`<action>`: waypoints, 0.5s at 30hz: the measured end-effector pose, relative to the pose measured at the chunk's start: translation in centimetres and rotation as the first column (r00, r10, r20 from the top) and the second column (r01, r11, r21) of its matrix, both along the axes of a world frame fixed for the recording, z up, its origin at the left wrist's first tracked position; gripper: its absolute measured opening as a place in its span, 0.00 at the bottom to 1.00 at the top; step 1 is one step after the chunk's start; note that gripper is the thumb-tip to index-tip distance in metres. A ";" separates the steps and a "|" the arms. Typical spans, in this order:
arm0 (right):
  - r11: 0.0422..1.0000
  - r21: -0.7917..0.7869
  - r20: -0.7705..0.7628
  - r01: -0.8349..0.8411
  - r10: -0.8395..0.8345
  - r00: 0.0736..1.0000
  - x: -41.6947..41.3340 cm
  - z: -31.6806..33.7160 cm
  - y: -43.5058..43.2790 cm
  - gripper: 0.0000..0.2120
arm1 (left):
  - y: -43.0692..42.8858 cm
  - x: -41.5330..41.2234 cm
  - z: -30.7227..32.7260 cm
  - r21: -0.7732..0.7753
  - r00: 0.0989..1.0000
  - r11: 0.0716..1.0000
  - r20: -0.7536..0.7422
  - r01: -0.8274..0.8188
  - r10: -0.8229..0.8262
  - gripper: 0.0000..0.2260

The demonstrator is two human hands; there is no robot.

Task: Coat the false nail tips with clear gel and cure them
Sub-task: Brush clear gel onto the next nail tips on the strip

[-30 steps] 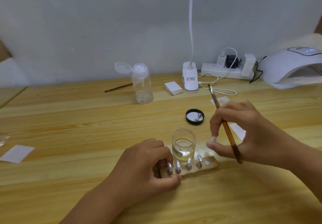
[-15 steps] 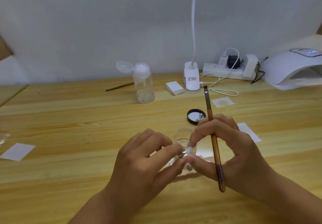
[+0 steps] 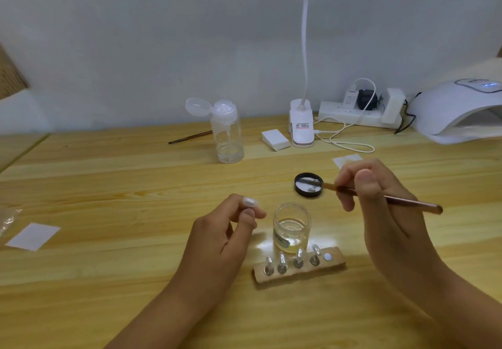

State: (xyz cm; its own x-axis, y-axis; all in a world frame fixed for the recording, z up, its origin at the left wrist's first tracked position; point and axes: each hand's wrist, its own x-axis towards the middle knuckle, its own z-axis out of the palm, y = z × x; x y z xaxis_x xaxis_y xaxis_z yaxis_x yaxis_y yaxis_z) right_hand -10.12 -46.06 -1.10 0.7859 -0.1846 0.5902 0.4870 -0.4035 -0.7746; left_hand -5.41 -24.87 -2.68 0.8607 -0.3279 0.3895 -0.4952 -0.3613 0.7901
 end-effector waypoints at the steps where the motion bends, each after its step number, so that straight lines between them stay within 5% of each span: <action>1: 1.000 0.001 -0.011 -0.003 0.003 1.000 0.0 0.1 -0.1 0.16 | -0.1 0.0 0.0 -0.010 1.000 1.000 -0.027 0.015 -0.015 0.08; 15: 0.980 -0.183 -0.038 0.079 -0.087 0.996 0.1 -0.2 -0.1 0.19 | -0.4 0.2 -0.1 -0.073 0.996 0.997 -0.090 0.022 -0.028 0.10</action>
State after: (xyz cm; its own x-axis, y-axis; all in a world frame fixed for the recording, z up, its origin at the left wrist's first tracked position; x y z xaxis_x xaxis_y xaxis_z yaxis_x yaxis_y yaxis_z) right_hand -9.98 -46.14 -1.25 0.7990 -0.1432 0.5841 0.4121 -0.5768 -0.7053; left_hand -5.22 -25.25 -2.77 0.8854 -0.3234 0.3338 -0.4285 -0.2900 0.8557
